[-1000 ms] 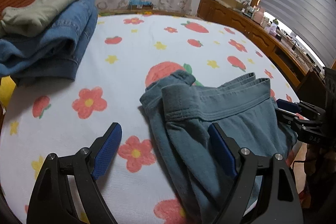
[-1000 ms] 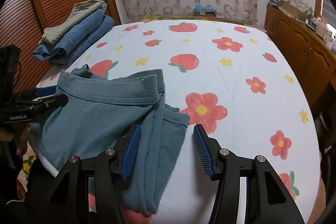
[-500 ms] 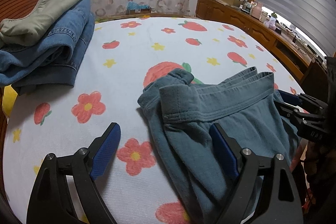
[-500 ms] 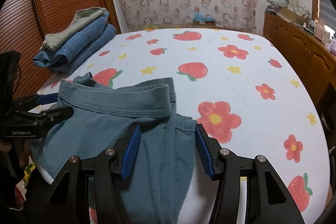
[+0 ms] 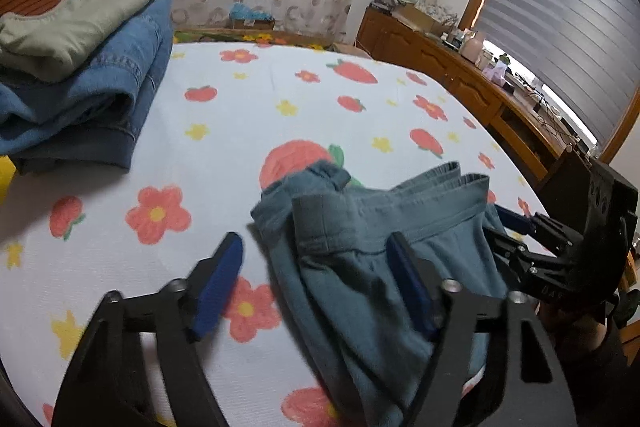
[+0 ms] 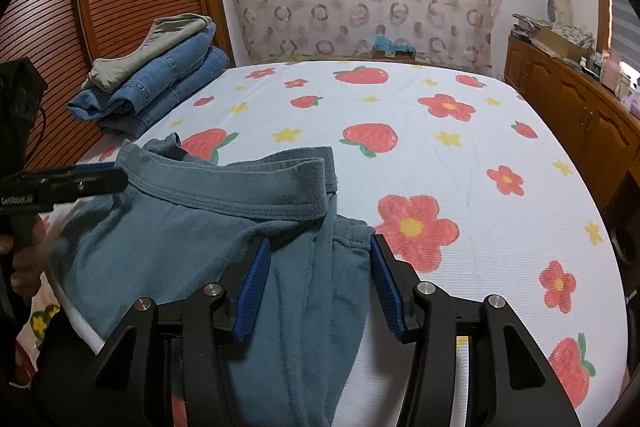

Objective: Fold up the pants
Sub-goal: 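Grasp the shorts' folded edge with the right tool and lift it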

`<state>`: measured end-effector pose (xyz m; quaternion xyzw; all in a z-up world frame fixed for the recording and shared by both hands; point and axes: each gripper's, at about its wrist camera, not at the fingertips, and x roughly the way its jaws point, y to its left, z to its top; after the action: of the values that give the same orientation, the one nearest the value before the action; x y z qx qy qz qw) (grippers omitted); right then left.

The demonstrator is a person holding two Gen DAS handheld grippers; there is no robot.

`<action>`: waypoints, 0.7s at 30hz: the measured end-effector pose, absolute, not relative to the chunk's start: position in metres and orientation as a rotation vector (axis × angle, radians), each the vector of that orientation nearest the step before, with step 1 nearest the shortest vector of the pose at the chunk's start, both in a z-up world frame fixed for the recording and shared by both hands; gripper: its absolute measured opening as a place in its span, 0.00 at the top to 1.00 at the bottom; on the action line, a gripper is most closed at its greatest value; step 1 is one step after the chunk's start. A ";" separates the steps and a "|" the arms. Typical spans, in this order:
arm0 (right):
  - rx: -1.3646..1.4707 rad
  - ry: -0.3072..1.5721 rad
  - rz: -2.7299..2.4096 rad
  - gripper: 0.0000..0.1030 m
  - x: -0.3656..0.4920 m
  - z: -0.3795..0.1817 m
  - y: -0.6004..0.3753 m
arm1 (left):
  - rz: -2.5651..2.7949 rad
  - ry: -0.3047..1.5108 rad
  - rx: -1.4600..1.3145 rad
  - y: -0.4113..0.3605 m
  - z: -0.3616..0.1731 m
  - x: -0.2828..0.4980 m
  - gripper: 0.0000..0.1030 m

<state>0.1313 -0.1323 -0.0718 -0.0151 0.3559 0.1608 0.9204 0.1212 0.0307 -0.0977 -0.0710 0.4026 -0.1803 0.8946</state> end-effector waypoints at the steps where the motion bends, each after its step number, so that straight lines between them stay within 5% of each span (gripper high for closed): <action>1: -0.033 0.735 0.323 0.53 0.132 -0.071 -0.132 | -0.379 0.835 -0.149 0.030 -0.098 0.122 0.42; 5: -0.033 0.749 0.309 0.63 0.134 -0.069 -0.132 | -0.373 0.864 -0.139 0.027 -0.105 0.130 0.53; 11: 0.028 0.777 0.367 0.87 0.139 -0.067 -0.138 | -0.373 0.856 -0.128 0.025 -0.111 0.129 0.54; 14: 0.034 0.781 0.383 0.89 0.140 -0.067 -0.138 | -0.378 0.858 -0.130 0.026 -0.110 0.130 0.58; 17: 0.061 0.785 0.401 0.89 0.142 -0.067 -0.141 | -0.415 0.847 -0.166 0.026 -0.107 0.127 0.79; 21: 0.084 0.763 0.411 0.90 0.138 -0.063 -0.145 | -0.423 0.792 -0.149 0.021 -0.093 0.116 0.82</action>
<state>0.1381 -0.1452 -0.0635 0.0409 0.3697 0.1992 0.9066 0.1156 0.0207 -0.0928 -0.0718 0.3823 -0.2041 0.8983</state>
